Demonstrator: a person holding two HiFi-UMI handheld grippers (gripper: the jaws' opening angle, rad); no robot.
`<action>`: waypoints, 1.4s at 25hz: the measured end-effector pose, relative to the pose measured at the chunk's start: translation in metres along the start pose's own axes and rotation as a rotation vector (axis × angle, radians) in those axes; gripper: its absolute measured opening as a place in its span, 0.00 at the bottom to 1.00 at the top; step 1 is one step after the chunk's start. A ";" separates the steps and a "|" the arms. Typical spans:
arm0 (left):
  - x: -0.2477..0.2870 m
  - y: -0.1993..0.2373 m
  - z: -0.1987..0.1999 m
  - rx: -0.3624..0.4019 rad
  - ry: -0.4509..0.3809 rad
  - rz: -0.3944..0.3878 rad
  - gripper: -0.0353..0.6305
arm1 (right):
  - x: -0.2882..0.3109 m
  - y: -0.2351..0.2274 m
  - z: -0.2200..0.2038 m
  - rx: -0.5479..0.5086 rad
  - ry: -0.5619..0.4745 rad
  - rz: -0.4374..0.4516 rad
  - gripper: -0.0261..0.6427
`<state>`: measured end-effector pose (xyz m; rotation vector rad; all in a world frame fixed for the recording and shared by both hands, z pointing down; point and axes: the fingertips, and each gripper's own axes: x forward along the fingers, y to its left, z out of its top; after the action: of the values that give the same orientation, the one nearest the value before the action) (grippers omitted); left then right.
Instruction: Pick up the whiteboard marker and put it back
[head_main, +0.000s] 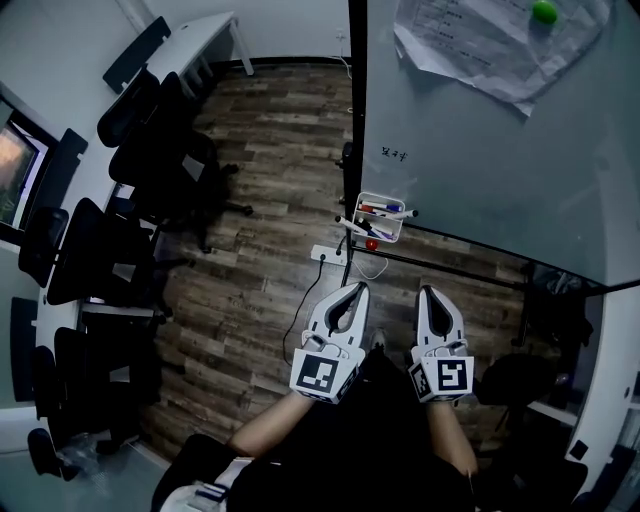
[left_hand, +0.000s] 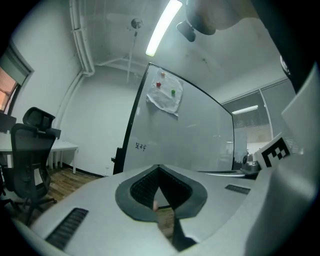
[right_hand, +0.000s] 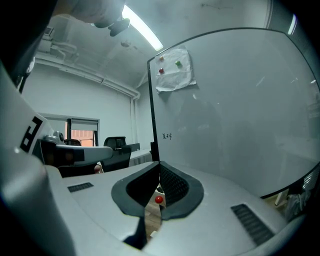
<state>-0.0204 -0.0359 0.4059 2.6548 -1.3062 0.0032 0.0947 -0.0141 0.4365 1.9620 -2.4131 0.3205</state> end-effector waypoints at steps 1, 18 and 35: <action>0.002 0.000 -0.001 -0.003 -0.004 -0.002 0.07 | 0.003 -0.001 -0.004 0.004 0.011 0.004 0.06; 0.034 0.002 -0.026 -0.059 0.048 -0.022 0.07 | 0.059 -0.025 -0.039 0.060 0.103 0.048 0.06; 0.073 0.015 -0.045 -0.118 0.098 -0.024 0.07 | 0.117 -0.047 -0.067 0.121 0.157 0.050 0.15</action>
<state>0.0160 -0.0947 0.4582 2.5377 -1.2055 0.0510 0.1078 -0.1254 0.5261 1.8446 -2.3982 0.6104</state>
